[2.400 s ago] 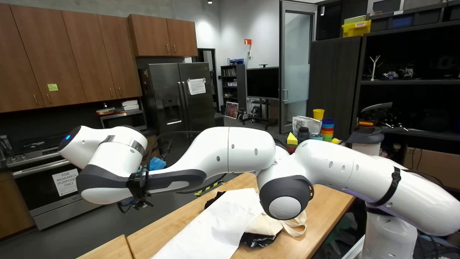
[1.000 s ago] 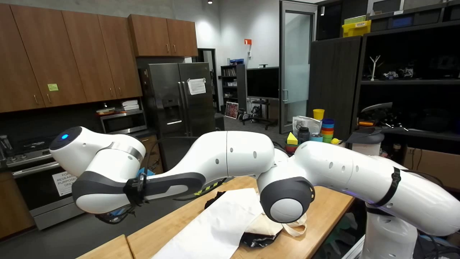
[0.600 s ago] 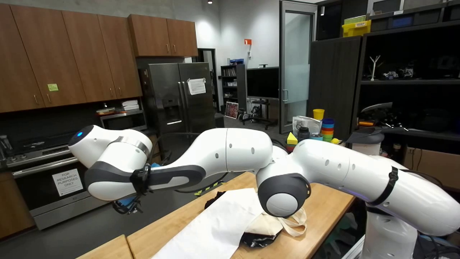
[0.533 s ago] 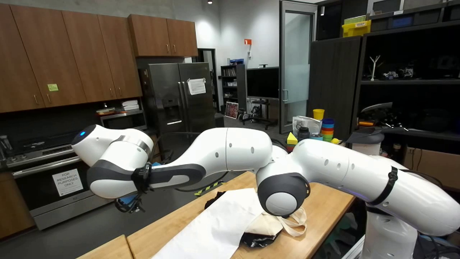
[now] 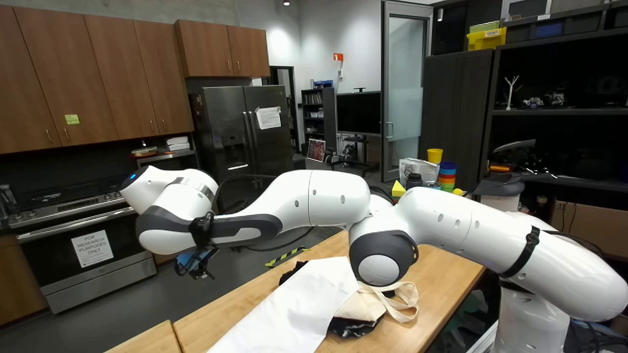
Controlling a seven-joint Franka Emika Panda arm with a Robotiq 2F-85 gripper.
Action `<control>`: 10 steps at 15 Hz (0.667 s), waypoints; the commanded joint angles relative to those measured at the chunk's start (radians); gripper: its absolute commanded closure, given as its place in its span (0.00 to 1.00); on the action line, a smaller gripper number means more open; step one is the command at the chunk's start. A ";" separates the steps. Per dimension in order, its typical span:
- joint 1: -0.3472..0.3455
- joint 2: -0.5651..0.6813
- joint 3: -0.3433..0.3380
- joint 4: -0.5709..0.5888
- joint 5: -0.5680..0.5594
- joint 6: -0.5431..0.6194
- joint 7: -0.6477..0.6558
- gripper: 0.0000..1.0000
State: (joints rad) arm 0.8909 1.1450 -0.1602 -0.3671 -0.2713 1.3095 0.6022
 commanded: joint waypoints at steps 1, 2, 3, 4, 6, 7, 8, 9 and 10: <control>-0.020 -0.021 0.011 0.001 0.020 -0.043 0.030 0.00; -0.024 -0.021 0.011 0.001 0.020 -0.047 0.036 0.00; -0.027 -0.022 0.011 0.001 0.020 -0.052 0.038 0.00; -0.032 -0.023 0.011 0.002 0.020 -0.057 0.038 0.00; -0.038 -0.024 0.013 0.003 0.021 -0.066 0.043 0.00; -0.041 -0.026 0.012 0.003 0.021 -0.072 0.046 0.00; -0.044 -0.027 0.010 0.004 0.019 -0.089 0.050 0.00; -0.046 -0.029 0.009 0.004 0.018 -0.098 0.052 0.00; -0.049 -0.031 0.010 0.004 0.018 -0.106 0.053 0.00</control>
State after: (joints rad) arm 0.8559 1.1398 -0.1602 -0.3630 -0.2712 1.2460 0.6402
